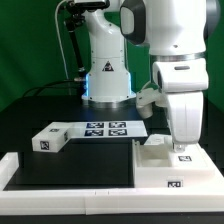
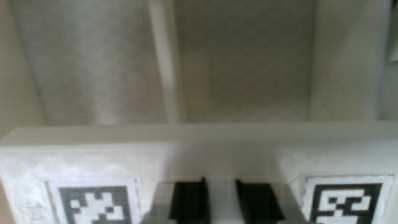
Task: Assemble cabinet
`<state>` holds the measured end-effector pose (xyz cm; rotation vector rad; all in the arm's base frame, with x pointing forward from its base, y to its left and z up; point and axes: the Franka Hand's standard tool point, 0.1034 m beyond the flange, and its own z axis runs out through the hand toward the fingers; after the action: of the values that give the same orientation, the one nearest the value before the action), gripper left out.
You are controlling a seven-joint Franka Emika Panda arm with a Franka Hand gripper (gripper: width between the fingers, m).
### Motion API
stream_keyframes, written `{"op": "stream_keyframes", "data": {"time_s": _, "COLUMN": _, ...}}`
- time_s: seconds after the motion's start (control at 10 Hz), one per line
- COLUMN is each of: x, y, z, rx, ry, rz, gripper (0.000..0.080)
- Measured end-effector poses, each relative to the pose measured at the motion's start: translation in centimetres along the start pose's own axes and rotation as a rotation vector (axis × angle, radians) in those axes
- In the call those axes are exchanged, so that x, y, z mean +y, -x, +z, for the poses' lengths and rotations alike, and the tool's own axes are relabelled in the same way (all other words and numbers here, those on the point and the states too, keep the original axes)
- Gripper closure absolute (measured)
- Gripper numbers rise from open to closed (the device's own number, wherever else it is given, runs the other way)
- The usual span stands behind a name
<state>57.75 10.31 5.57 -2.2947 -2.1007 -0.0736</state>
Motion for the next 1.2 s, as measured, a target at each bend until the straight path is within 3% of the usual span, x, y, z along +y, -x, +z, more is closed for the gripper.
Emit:
{"op": "stream_keyframes", "data": {"time_s": 0.2, "x": 0.3, "y": 0.0, "z": 0.1, "rx": -0.011, "ry": -0.031, "rz": -0.005, "gripper": 0.0729}}
{"op": "stream_keyframes", "data": {"time_s": 0.7, "x": 0.4, "y": 0.1, "z": 0.0, "rx": -0.016, "ry": -0.027, "rz": -0.012, "gripper": 0.0729}}
{"op": "stream_keyframes", "data": {"time_s": 0.8, "x": 0.5, "y": 0.4, "z": -0.2, "rx": -0.017, "ry": -0.024, "rz": -0.009, "gripper": 0.0553}}
{"op": "stream_keyframes", "data": {"time_s": 0.9, "x": 0.6, "y": 0.7, "z": -0.5, "rx": -0.018, "ry": -0.019, "rz": -0.005, "gripper": 0.0553}}
{"op": "stream_keyframes", "data": {"time_s": 1.1, "x": -0.5, "y": 1.3, "z": -2.0, "rx": -0.031, "ry": -0.013, "rz": 0.018, "gripper": 0.0181}}
{"op": "stream_keyframes", "data": {"time_s": 1.2, "x": -1.5, "y": 1.5, "z": -2.6, "rx": -0.040, "ry": -0.012, "rz": 0.056, "gripper": 0.0181}}
